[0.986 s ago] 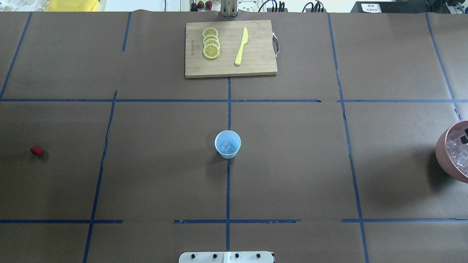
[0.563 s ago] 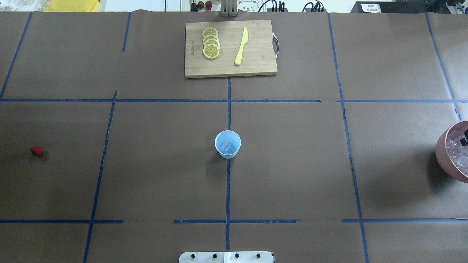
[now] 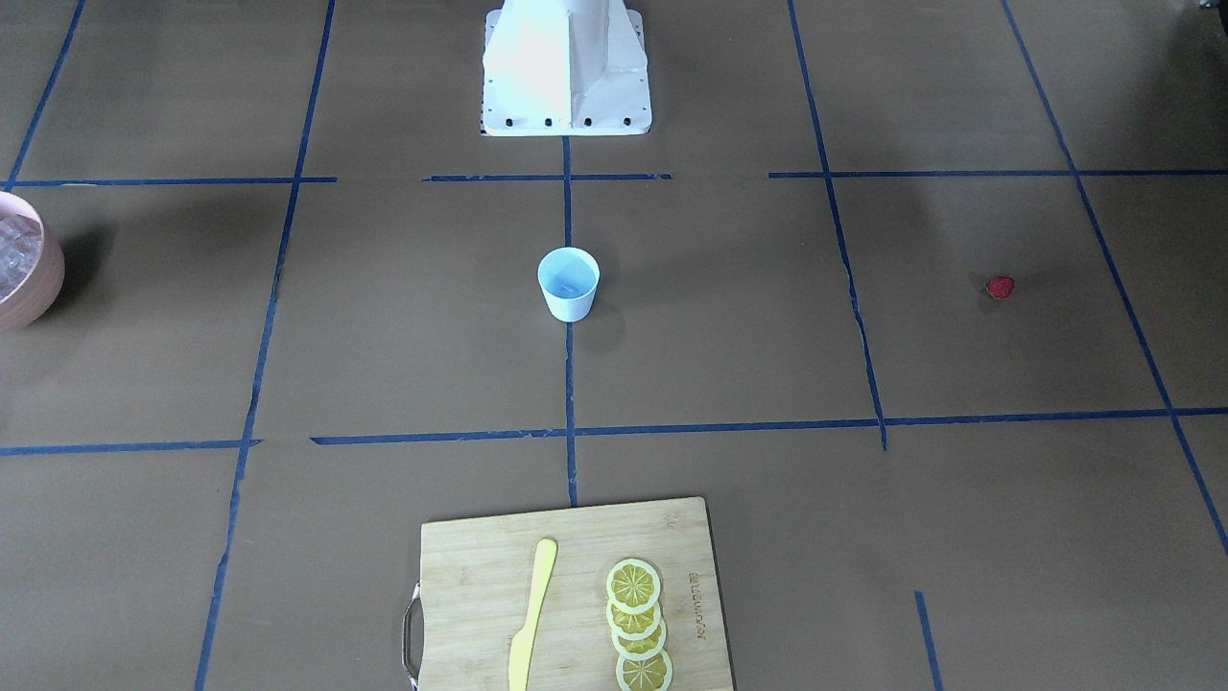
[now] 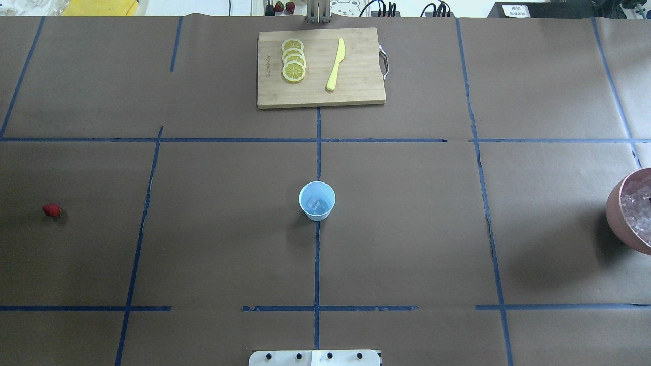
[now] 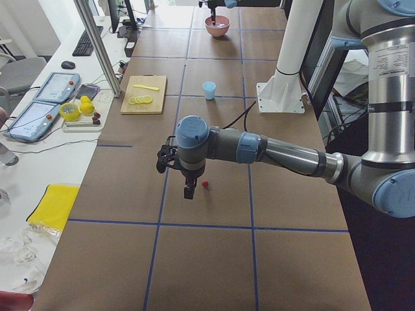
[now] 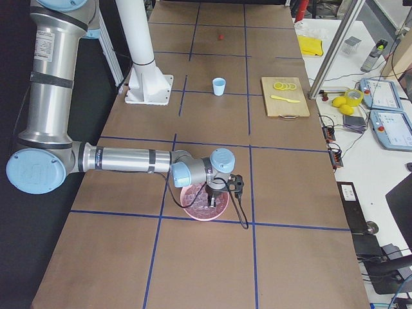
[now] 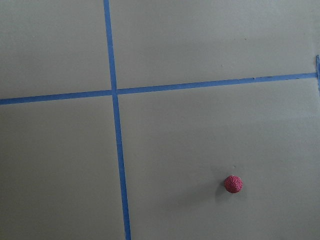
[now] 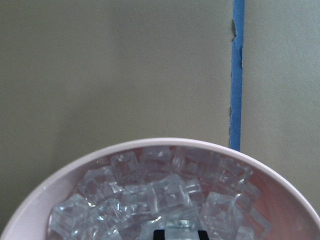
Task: Put ice and strawberries in cup
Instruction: 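Grasp a third ice cube from the pink bowl with the right gripper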
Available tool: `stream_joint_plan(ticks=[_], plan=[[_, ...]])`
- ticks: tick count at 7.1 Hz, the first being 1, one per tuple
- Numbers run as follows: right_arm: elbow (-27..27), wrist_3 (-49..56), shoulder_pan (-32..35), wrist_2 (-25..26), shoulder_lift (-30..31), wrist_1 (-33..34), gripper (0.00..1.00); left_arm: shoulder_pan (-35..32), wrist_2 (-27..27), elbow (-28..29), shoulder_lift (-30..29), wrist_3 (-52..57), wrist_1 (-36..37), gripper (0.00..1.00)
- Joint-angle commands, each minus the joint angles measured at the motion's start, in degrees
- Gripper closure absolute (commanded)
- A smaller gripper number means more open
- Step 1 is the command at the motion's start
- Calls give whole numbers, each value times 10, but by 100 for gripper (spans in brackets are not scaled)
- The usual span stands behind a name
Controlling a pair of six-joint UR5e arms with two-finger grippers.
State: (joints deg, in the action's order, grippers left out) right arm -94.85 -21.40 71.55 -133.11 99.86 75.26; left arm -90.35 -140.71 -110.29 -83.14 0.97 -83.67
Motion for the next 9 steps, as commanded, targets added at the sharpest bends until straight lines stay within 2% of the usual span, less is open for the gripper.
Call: stream_joint_plan(ticks=[1,2,4,5,6,7,8,9], plan=[[-2,0,1,0,0,0,100,0,0,1,0,0,-1,0],[-7,0,2,-1,0,0,100,0,0,1,0,0,-1,0],[-106,0,28,-5,41,8,100,0,0,1,1,0,-1,0],[-125,-1,34,-6,45,8,100,0,0,1,0,0,-1,0],[-144,-46,33,-5,35,6,100,0,0,0,0,0,-1,0],[-182,-140,12,-7,21,4,100,0,0,1,1,0,-1,0],[-224,-232,-36,-5,15,3,100,0,0,1,1,0,-1,0],[-242,-334,-79,-5,-32,3,100,0,0,1,1,0,-1,0]])
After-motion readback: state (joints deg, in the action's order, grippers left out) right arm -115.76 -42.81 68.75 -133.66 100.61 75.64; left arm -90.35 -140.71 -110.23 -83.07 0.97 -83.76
